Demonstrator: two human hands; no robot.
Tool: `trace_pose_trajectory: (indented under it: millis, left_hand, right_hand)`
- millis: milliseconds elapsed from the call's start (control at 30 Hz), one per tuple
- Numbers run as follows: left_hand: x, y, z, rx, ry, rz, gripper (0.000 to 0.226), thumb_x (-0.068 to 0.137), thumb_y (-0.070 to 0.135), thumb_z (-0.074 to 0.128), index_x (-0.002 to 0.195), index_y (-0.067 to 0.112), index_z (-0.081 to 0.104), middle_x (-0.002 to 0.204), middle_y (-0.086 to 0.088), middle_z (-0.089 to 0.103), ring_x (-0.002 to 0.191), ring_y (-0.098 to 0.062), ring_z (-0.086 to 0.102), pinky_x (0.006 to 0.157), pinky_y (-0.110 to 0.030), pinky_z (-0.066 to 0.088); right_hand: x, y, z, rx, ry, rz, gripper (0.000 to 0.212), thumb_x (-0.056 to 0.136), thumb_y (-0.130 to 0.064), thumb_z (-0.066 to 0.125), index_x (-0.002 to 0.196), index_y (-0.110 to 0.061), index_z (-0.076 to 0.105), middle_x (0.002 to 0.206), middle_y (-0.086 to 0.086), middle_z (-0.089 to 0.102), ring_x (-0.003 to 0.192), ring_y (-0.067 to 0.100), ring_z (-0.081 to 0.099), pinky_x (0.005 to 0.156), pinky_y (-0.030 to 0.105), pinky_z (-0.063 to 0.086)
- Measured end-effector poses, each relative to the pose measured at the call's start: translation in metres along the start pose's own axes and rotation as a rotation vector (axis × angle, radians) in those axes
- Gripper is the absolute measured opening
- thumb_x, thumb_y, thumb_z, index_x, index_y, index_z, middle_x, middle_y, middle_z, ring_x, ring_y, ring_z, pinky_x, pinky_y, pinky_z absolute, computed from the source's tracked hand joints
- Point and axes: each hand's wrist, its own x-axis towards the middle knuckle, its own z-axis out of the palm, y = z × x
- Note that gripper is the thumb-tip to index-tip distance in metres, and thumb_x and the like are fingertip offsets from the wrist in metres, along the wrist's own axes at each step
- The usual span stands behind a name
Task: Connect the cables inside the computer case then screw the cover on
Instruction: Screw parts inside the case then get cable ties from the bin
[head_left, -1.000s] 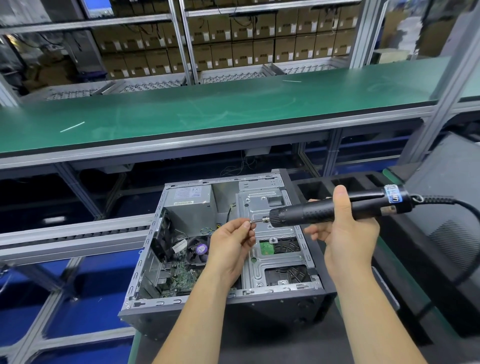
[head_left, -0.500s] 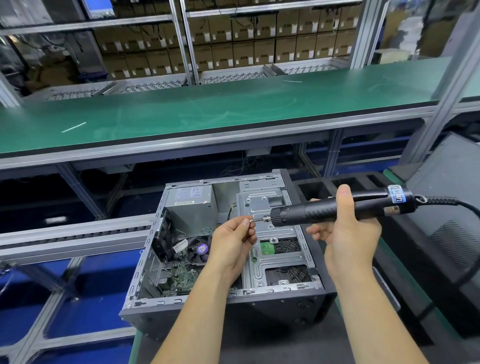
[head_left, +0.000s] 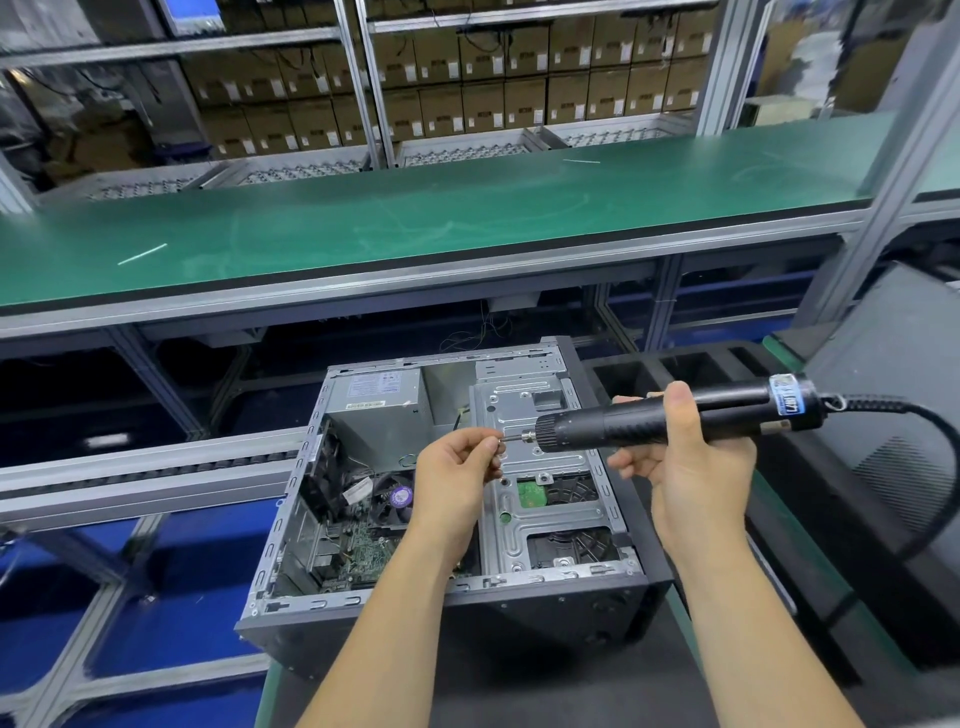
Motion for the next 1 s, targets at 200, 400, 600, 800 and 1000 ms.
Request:
trace_pose_trajectory:
  millis: [200, 400, 600, 800, 1000]
  left_hand:
    - [0.001, 0.006, -0.006, 0.02, -0.082, -0.038, 0.019, 0.097, 0.001, 0.057, 0.091, 0.008, 0.073, 0.069, 0.003, 0.068, 0.063, -0.008, 0.059, 0.063, -0.018, 0.052]
    - [0.003, 0.018, -0.019, 0.257, -0.223, 0.028, 0.021, 0.096, 0.001, 0.058, 0.086, 0.009, 0.075, 0.07, 0.001, 0.069, 0.064, -0.008, 0.058, 0.066, -0.019, 0.053]
    - [0.002, 0.02, -0.02, 0.234, -0.269, -0.019, 0.022, 0.097, -0.001, 0.056, 0.086, 0.007, 0.074, 0.068, 0.001, 0.066, 0.061, -0.007, 0.057, 0.061, -0.017, 0.05]
    - [-0.002, 0.014, -0.014, 0.163, -0.195, -0.001, 0.022, 0.095, -0.003, 0.058, 0.086, 0.008, 0.075, 0.072, -0.002, 0.069, 0.064, -0.009, 0.059, 0.065, -0.019, 0.053]
    - [-0.002, 0.003, -0.01, 0.055, -0.114, 0.034, 0.026, 0.093, -0.002, 0.062, 0.081, 0.014, 0.079, 0.077, -0.004, 0.074, 0.068, -0.012, 0.064, 0.069, -0.02, 0.055]
  right_hand:
    - [-0.004, -0.001, -0.005, 0.018, -0.122, -0.047, 0.043, 0.073, -0.063, 0.079, 0.081, -0.021, 0.073, 0.08, 0.02, 0.073, 0.045, 0.03, 0.063, 0.041, 0.029, 0.05]
    - [-0.002, -0.003, -0.015, 0.026, -0.29, -0.103, 0.021, 0.088, -0.042, 0.064, 0.089, -0.024, 0.074, 0.093, 0.013, 0.076, 0.048, 0.029, 0.063, 0.045, 0.028, 0.051]
    - [0.002, -0.003, -0.021, 0.036, -0.39, -0.098, 0.018, 0.089, -0.035, 0.058, 0.093, -0.026, 0.073, 0.098, 0.013, 0.075, 0.054, 0.03, 0.064, 0.047, 0.033, 0.053]
    - [-0.003, -0.002, -0.014, 0.039, -0.243, -0.059, 0.019, 0.087, -0.042, 0.062, 0.083, -0.027, 0.074, 0.091, 0.014, 0.076, 0.045, 0.026, 0.062, 0.042, 0.027, 0.05]
    - [-0.006, -0.003, -0.006, 0.062, -0.095, 0.014, 0.026, 0.08, -0.052, 0.069, 0.075, -0.028, 0.075, 0.082, 0.015, 0.075, 0.04, 0.025, 0.059, 0.04, 0.027, 0.049]
